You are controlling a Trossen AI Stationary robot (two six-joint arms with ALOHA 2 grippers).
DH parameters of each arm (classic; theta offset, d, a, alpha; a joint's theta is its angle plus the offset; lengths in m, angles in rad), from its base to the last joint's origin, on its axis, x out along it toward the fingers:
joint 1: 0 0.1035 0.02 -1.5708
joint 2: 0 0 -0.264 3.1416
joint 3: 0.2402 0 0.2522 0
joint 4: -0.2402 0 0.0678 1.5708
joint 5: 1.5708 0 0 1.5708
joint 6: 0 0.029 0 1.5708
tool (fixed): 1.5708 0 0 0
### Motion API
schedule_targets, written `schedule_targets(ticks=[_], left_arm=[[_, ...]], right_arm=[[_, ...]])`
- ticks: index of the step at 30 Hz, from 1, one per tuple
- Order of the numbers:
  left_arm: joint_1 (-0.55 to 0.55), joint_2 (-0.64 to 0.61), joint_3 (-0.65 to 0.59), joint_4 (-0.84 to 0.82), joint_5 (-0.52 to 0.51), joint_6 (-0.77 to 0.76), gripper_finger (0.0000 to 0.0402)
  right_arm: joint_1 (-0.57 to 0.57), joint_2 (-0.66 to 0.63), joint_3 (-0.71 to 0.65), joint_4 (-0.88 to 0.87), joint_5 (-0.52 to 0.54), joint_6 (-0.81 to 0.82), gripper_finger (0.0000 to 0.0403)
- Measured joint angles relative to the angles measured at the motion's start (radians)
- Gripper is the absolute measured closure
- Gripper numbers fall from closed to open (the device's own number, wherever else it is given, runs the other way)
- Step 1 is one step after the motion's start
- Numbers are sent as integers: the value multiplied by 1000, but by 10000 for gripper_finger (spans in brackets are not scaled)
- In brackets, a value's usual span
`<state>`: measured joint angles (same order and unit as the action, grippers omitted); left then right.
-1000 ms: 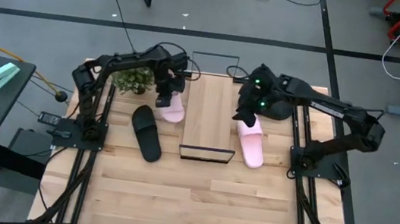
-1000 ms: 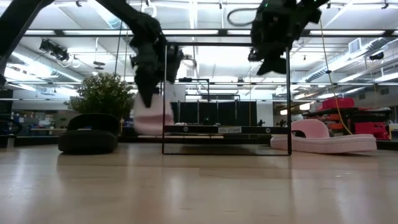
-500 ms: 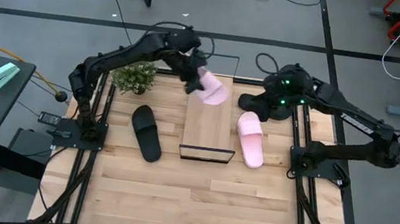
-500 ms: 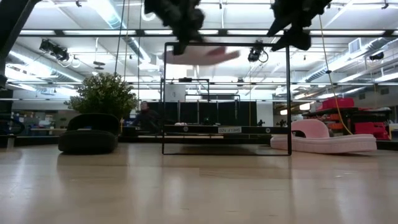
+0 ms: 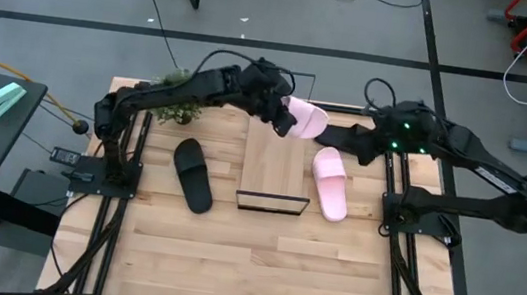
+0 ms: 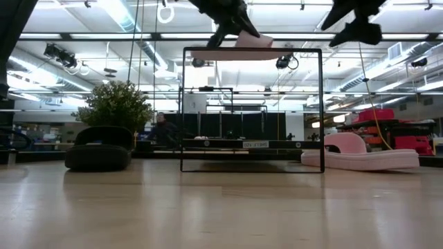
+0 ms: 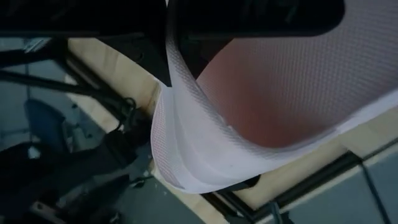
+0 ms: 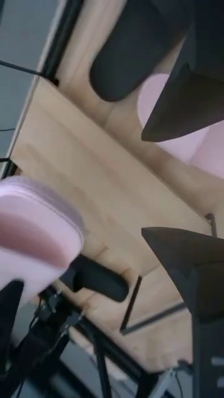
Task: Pick and place slides into the shelf
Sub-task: Put the left pink slides on the shelf
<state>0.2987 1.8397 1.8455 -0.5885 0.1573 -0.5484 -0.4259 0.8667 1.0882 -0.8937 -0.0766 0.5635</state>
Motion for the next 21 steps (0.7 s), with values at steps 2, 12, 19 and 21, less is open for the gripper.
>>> schedule_targets(ticks=[2,12,19,21], left_arm=[[-11,1,-53,58,9,-58,390],[-78,2,-325,470,45,-447,391],[-127,2,-419,481,-123,-608,391],[-145,2,-440,495,-152,-645,391]], right_arm=[[28,-43,-22,-3,12,24,161],[159,-240,-127,-24,32,67,161],[196,-327,-237,-38,31,64,161],[204,-345,-272,-36,27,63,161]])
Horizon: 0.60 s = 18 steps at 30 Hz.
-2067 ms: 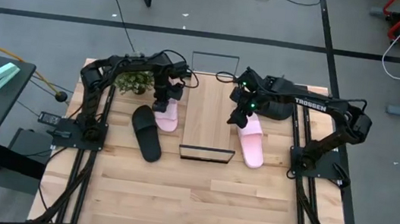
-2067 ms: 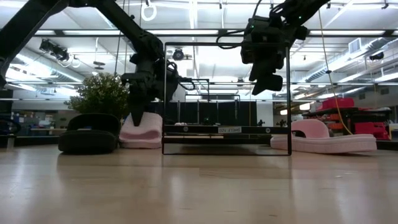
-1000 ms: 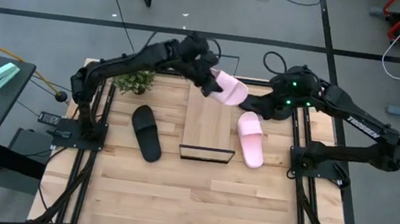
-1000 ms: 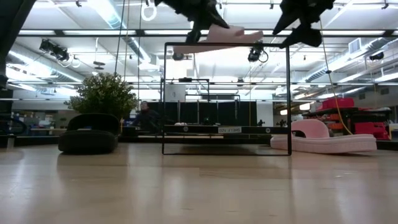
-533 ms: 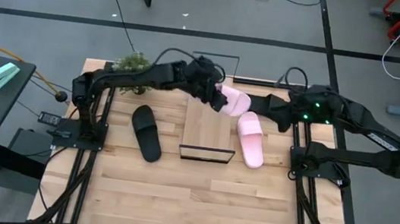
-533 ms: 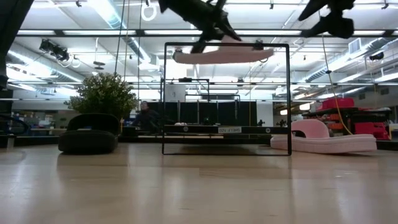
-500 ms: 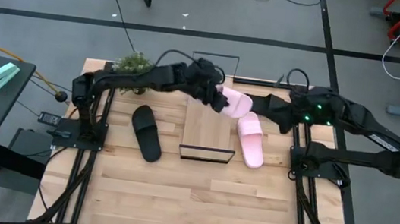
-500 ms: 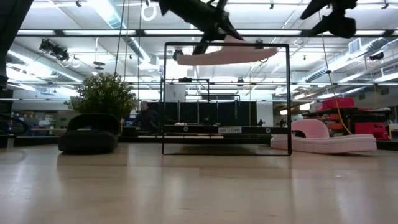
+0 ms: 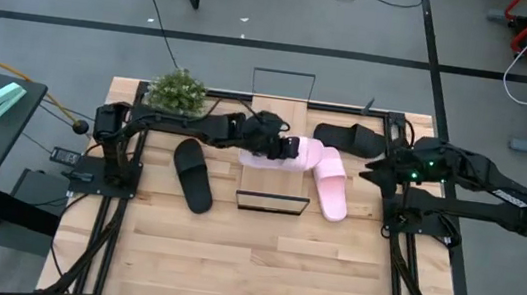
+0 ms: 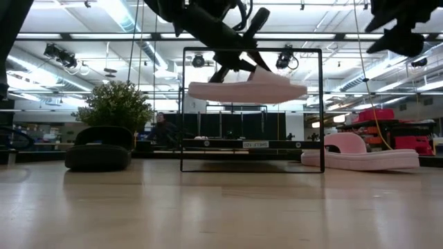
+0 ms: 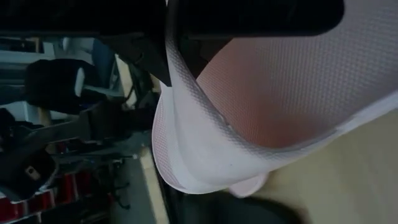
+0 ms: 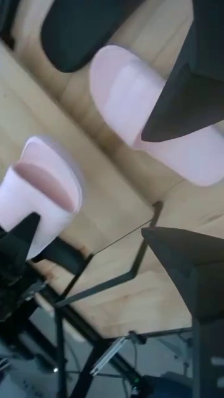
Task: Pick and place slides into the shelf
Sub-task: Put the left pink slides on the shelf
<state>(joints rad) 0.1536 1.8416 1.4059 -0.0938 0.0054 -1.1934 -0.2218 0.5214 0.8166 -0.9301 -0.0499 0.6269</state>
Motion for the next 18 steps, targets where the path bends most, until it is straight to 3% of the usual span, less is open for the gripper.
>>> schedule_targets(ticks=[7,18], left_arm=[[-68,32,-10,54,-27,-83,391],[-144,99,-9,85,-60,-135,391]], right_arm=[[38,-26,-99,43,-34,-35,161],[69,-31,-104,66,-41,-44,161]])
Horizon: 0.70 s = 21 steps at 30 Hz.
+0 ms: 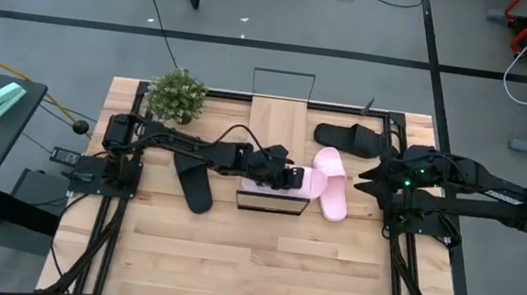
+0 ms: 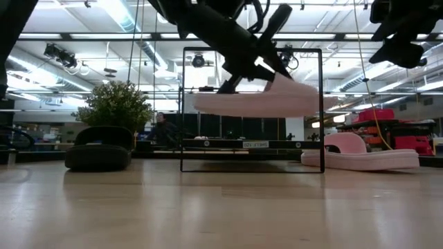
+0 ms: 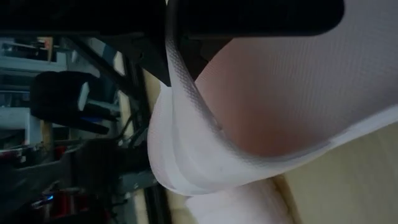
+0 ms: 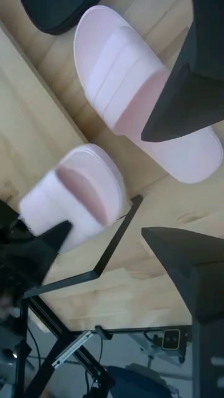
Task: Pick and place slides into the shelf
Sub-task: Put the left pink slides on the shelf
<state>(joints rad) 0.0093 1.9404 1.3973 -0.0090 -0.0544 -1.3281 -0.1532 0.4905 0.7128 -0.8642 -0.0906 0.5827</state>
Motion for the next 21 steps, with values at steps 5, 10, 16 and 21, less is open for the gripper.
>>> schedule_targets(ticks=[5,10,16,21], left_arm=[[-4,12,1,0,-10,4,391],[-7,24,0,-4,-4,8,391],[-27,41,-1,-12,-2,3,391],[-36,56,0,-8,3,-17,391]], right_arm=[[0,0,0,0,0,2,161],[0,0,0,-2,0,16,161],[0,0,0,-2,0,24,161],[0,0,0,-2,4,25,161]])
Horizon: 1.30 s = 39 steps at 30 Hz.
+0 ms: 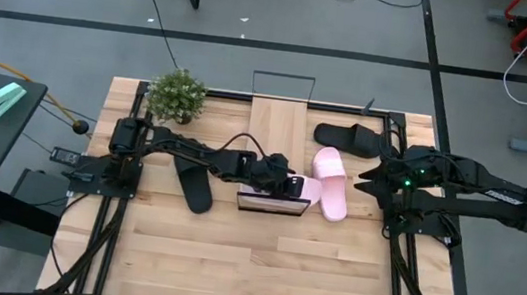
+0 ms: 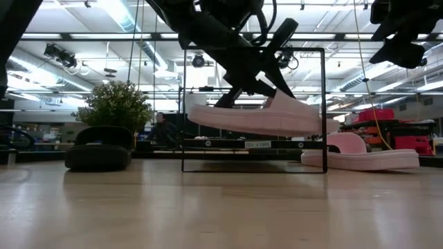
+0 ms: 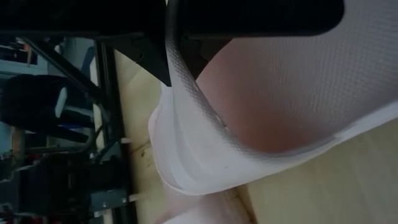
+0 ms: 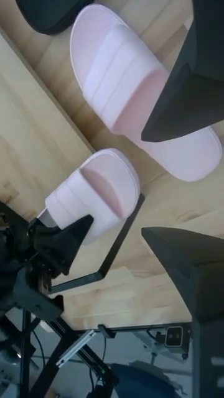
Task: Pick and place slides into the shelf
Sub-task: Put the left pink slides on the shelf
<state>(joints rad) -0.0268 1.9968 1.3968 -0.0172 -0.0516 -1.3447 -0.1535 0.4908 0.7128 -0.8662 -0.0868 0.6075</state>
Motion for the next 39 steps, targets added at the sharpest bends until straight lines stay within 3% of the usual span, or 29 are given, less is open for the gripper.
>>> schedule_targets(ticks=[39], left_arm=[[4,36,1,16,3,19,390]], right_arm=[[0,0,0,-1,0,3,161]])
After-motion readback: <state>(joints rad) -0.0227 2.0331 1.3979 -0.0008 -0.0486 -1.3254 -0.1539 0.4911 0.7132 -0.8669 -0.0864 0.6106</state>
